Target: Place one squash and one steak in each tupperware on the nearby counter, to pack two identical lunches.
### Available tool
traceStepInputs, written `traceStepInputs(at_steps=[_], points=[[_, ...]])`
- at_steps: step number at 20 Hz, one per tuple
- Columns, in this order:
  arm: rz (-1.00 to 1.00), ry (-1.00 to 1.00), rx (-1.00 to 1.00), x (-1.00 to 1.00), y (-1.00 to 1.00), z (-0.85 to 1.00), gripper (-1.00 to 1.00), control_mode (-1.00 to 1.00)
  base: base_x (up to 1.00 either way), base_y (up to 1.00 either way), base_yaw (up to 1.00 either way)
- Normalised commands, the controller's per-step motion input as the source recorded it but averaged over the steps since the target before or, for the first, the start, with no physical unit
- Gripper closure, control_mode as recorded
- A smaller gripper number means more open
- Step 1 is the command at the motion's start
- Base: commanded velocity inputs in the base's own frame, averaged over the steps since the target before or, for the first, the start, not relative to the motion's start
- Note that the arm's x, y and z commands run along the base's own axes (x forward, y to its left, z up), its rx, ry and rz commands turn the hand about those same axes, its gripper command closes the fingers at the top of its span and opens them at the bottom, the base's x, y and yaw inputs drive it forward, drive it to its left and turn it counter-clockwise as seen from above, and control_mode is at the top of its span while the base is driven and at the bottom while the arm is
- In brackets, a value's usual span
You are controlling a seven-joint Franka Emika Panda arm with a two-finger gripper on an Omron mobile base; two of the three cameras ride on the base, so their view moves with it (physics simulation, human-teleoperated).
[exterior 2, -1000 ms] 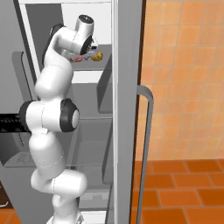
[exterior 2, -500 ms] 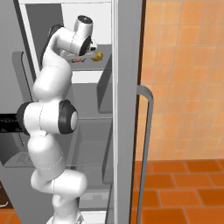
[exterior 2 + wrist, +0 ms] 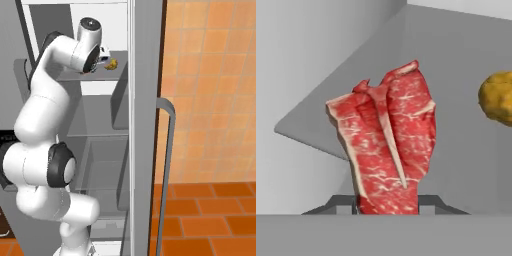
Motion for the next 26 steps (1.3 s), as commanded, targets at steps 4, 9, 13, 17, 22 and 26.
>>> traceStepInputs(at_steps=[4, 9, 13, 17, 22, 26], points=[[-0.12, -0.02, 0.01, -1.0, -0.59, 0.14, 1.0, -1.0, 0.0, 0.0, 0.0], [-0.09, 0.0, 0.0, -1.0, -0.33, 0.07, 1.0, -1.0, 0.0, 0.0, 0.0], [-0.12, 0.0, 0.0, -1.0, -0.03, -0.08, 1.0, -1.0, 0.0, 0.0, 0.0], [-0.17, -0.02, -0.04, -1.0, 0.0, -0.34, 1.0, -1.0, 0.0, 0.0, 0.0], [-0.23, -0.05, -0.02, -1.0, 0.0, -0.29, 1.0, -1.0, 0.0, 0.0, 0.0], [-0.13, -0.04, 0.0, -1.0, 0.0, -0.24, 1.0, -1.0, 0.0, 0.0, 0.0]])
